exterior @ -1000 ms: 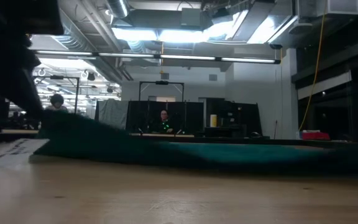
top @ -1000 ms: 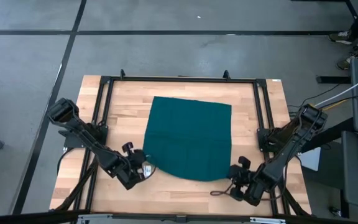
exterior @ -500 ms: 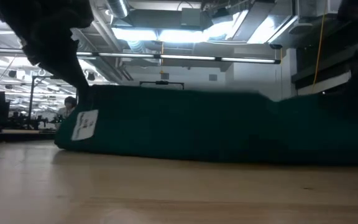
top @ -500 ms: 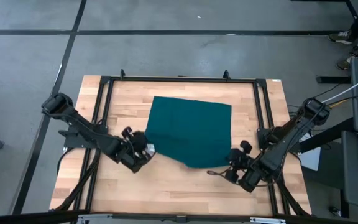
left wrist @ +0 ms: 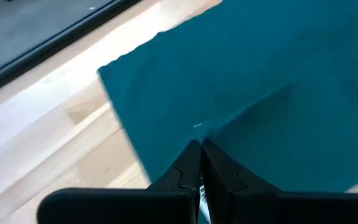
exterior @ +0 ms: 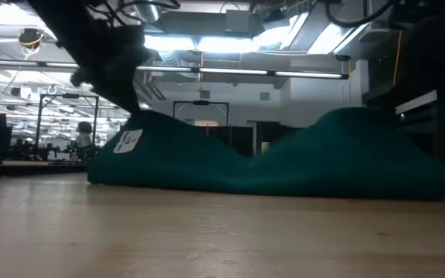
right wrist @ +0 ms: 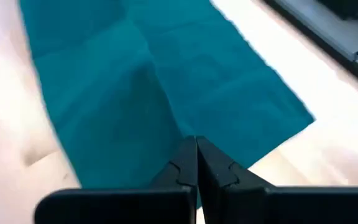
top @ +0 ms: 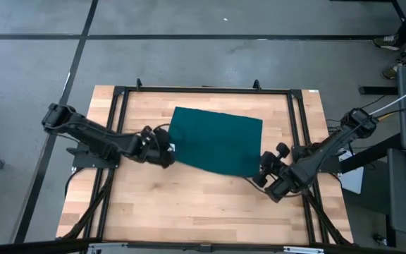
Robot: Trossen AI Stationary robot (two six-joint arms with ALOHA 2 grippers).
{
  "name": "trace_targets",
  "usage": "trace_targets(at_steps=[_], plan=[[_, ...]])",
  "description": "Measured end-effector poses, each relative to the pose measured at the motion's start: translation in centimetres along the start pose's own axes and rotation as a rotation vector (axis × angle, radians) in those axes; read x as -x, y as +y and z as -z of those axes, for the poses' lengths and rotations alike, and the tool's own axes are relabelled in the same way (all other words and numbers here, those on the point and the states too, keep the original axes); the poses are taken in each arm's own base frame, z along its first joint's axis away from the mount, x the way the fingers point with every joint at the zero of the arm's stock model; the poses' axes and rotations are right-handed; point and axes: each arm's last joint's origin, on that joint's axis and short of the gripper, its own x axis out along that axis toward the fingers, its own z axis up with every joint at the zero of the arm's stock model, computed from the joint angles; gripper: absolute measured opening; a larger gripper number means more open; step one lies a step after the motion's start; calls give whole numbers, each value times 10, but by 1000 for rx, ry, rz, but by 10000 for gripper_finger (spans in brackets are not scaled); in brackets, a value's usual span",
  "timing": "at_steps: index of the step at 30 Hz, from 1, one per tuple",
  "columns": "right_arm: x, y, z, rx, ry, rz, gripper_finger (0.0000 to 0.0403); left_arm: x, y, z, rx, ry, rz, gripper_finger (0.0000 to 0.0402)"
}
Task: Fold microfiber towels
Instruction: Fold the green towel
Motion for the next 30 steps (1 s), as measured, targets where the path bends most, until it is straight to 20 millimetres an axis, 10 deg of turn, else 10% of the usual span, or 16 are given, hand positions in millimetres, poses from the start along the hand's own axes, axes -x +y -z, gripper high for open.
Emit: trace_targets(at_steps=[30], plan=[[-31,-70,-37,2,-103,197,0,-70,58,-61,149,-142,-142,2]])
